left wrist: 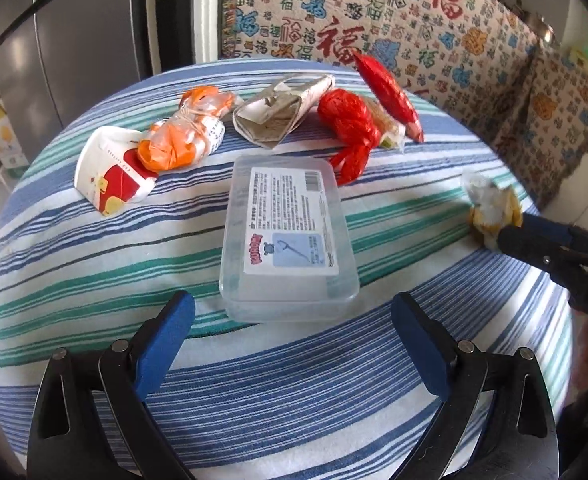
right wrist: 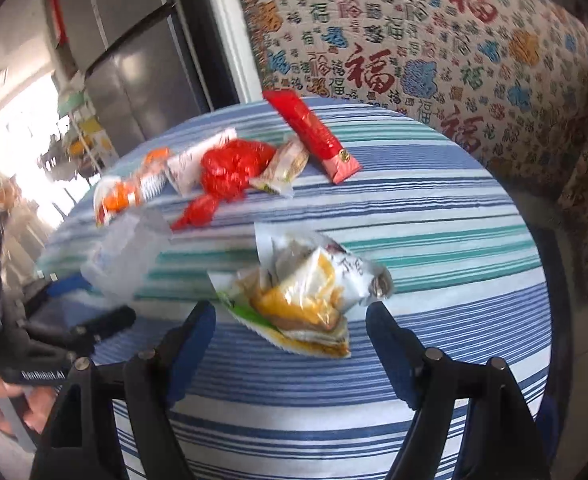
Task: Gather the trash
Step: 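Lift the clear box with the left gripper while the right gripper lifts the chip bag, then carry both items over the blue wastebasket and open both grippers to drop them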
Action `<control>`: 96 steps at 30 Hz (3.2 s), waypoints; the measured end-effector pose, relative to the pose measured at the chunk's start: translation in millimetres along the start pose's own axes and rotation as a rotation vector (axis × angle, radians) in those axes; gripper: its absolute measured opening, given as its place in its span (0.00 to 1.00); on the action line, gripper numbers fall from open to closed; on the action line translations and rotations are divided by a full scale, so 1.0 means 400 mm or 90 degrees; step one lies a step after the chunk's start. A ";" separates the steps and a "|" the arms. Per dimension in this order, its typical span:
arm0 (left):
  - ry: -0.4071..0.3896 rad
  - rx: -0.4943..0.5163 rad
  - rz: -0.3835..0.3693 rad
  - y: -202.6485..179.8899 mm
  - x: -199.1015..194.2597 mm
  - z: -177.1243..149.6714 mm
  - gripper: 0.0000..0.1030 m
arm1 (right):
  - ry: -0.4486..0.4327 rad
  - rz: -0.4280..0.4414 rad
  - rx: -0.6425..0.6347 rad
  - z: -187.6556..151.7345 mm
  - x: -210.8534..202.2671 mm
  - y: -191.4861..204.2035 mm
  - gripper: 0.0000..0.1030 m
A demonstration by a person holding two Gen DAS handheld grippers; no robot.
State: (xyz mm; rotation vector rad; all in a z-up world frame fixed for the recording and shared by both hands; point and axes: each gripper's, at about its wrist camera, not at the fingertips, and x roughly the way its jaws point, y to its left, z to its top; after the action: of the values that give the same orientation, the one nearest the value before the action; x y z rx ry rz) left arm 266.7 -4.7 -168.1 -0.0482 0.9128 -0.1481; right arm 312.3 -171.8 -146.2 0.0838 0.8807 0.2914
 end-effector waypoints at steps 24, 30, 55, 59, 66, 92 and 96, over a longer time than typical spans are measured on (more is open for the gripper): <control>-0.011 -0.001 0.001 -0.004 -0.018 -0.001 0.62 | 0.021 -0.022 -0.038 -0.031 -0.016 -0.011 0.74; -0.007 0.010 -0.003 -0.025 -0.006 -0.003 0.62 | -0.010 -0.057 -0.125 -0.003 -0.004 0.005 0.78; 0.023 0.095 -0.033 -0.109 -0.022 -0.032 0.83 | 0.006 -0.037 -0.088 -0.062 -0.147 -0.032 0.34; 0.014 0.084 -0.020 -0.108 -0.015 -0.006 0.62 | -0.002 -0.040 -0.085 -0.066 -0.168 -0.044 0.34; -0.004 0.079 -0.073 -0.168 -0.067 0.010 0.60 | -0.026 -0.058 -0.048 -0.086 -0.263 -0.121 0.34; 0.047 0.269 -0.348 -0.986 -0.039 -0.095 0.60 | -0.037 -0.259 0.185 -0.434 -0.538 -0.670 0.34; 0.060 0.275 -0.353 -1.016 -0.001 -0.104 0.61 | -0.034 -0.260 0.194 -0.454 -0.535 -0.708 0.34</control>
State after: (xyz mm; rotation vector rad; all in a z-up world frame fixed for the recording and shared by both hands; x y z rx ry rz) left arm 189.9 -405.6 -150.5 0.1089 0.9272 -0.8657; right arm 105.4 -512.6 -156.0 0.1899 0.8632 -0.2266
